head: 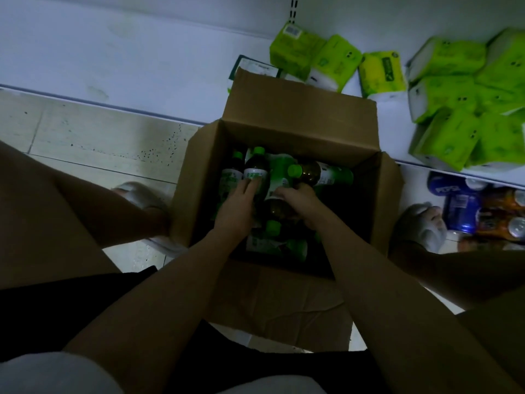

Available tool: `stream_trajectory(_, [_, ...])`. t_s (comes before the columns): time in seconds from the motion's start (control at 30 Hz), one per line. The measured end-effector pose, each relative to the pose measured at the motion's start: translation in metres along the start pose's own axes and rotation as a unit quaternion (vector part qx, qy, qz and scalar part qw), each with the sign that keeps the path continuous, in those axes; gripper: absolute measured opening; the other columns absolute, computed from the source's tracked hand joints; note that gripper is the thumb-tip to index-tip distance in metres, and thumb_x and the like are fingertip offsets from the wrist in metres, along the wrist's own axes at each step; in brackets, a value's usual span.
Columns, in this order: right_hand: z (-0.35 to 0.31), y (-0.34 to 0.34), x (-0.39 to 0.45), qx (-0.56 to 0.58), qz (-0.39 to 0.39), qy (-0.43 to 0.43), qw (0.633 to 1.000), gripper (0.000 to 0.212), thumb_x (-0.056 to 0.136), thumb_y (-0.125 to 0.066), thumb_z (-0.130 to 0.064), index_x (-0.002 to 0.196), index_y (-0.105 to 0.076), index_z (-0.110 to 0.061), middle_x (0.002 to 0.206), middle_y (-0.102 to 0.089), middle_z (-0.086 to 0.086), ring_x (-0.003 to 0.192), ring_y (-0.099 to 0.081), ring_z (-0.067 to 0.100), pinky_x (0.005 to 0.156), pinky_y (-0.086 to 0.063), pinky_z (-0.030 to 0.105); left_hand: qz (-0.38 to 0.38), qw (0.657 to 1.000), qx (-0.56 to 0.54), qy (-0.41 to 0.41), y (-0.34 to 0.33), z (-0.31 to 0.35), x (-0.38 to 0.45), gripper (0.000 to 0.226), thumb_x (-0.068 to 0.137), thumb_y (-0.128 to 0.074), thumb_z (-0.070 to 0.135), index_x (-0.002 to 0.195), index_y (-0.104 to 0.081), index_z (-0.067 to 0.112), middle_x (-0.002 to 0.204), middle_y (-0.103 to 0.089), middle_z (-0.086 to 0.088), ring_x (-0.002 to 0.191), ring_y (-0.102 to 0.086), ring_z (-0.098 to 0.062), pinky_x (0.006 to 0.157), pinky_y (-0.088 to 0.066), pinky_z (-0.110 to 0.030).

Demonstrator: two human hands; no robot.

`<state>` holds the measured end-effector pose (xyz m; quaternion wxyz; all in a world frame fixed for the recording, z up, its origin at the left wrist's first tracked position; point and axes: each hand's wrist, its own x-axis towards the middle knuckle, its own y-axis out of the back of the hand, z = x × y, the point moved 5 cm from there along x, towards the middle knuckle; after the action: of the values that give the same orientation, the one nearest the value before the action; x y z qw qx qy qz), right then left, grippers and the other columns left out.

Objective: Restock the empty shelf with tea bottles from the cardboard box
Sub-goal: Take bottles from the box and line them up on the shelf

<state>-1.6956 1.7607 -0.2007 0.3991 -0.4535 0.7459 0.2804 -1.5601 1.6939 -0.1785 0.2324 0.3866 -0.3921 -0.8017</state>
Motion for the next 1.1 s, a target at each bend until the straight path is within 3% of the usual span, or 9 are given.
stream_trajectory(0.13, [-0.008,0.011,-0.028,0.040,-0.126,-0.056,0.990,0.030,0.088,-0.063,-0.034,0.112,-0.066,-0.017,0.113,-0.068,0.007,0.104,-0.066,0.023,0.075,-0.060,0.036,-0.013,0.996,0.004,-0.084,0.009,0.006,0.003,0.095,0.081,-0.071,0.016,0.152,-0.011,0.032,0.161,-0.009,-0.003,0.143,-0.018,-0.033,0.101,-0.042,-0.049])
stream_trajectory(0.3, [-0.002,0.030,-0.051,-0.006,-0.197,-0.065,0.978,0.035,0.088,-0.065,-0.039,0.114,-0.067,-0.015,0.112,-0.072,0.010,0.104,-0.069,0.024,0.074,-0.059,0.032,0.017,0.976,-0.045,-0.212,0.009,0.029,-0.003,0.071,0.082,-0.070,0.010,0.145,-0.038,0.017,0.153,-0.034,-0.007,0.143,-0.027,-0.027,0.116,-0.026,-0.041])
stream_trajectory(0.37, [0.001,0.039,-0.048,0.007,-0.158,-0.053,0.986,0.033,0.093,-0.058,-0.041,0.106,-0.070,-0.012,0.102,-0.075,0.011,0.098,-0.071,0.027,0.073,-0.059,0.034,0.034,0.974,-0.117,-0.193,0.008,0.025,-0.006,0.064,0.081,-0.072,0.011,0.139,-0.046,0.012,0.145,-0.047,-0.011,0.136,-0.040,-0.028,0.113,-0.031,-0.038])
stream_trajectory(0.5, [0.015,0.082,-0.020,-0.197,0.122,0.060,0.971,0.020,0.097,-0.047,-0.022,0.089,-0.058,-0.007,0.091,-0.063,0.013,0.089,-0.061,0.029,0.075,-0.048,0.034,0.024,0.970,-0.217,-0.111,0.001,0.018,-0.006,0.070,0.069,-0.084,0.026,0.131,-0.053,0.017,0.126,-0.063,-0.005,0.117,-0.057,-0.017,0.096,-0.043,-0.028])
stream_trajectory(0.67, [0.047,0.046,-0.010,-0.173,-0.032,0.059,0.983,0.070,0.083,-0.075,-0.024,0.141,-0.040,-0.006,0.136,-0.054,0.017,0.125,-0.053,0.036,0.102,-0.046,0.053,0.011,0.953,-0.303,-0.010,-0.009,0.008,-0.002,0.060,0.069,-0.083,0.030,0.122,-0.058,0.015,0.119,-0.066,-0.001,0.108,-0.058,-0.008,0.087,-0.047,-0.020])
stream_trajectory(0.77, [0.057,0.041,0.001,-0.227,0.032,0.035,0.973,0.090,0.074,-0.082,-0.025,0.146,-0.031,-0.006,0.142,-0.047,0.017,0.127,-0.049,0.037,0.103,-0.045,0.049,0.007,0.934,-0.354,0.043,-0.013,0.003,0.001,0.052,0.070,-0.084,0.026,0.115,-0.063,0.013,0.112,-0.068,0.003,0.100,-0.062,-0.007,0.081,-0.051,-0.017])
stream_trajectory(0.93, [0.074,0.048,0.000,0.017,0.032,-0.036,0.999,0.071,0.069,-0.086,-0.021,0.131,-0.056,-0.003,0.129,-0.061,0.015,0.105,-0.065,0.029,0.081,-0.058,0.038,0.039,0.873,-0.473,0.109,-0.008,-0.007,0.007,0.035,0.070,-0.084,0.016,0.100,-0.066,0.020,0.095,-0.067,0.013,0.084,-0.062,0.007,0.064,-0.052,-0.006])
stream_trajectory(1.0, [0.072,0.057,-0.005,0.078,0.103,-0.004,0.992,0.069,0.068,-0.086,-0.024,0.128,-0.057,-0.004,0.123,-0.064,0.016,0.098,-0.067,0.027,0.072,-0.059,0.034,0.034,0.864,-0.486,0.123,-0.006,-0.010,0.009,0.037,0.073,-0.082,0.015,0.106,-0.066,0.012,0.100,-0.068,0.004,0.086,-0.066,-0.002,0.066,-0.055,-0.012])
stream_trajectory(1.1, [0.054,0.078,-0.012,0.107,0.245,0.053,0.962,0.074,0.066,-0.087,-0.028,0.128,-0.052,-0.006,0.122,-0.062,0.012,0.107,-0.062,0.028,0.089,-0.055,0.043,0.022,0.874,-0.473,0.111,-0.009,-0.007,0.009,0.038,0.073,-0.082,0.015,0.107,-0.066,0.010,0.098,-0.067,0.005,0.080,-0.062,0.007,0.060,-0.052,-0.007])
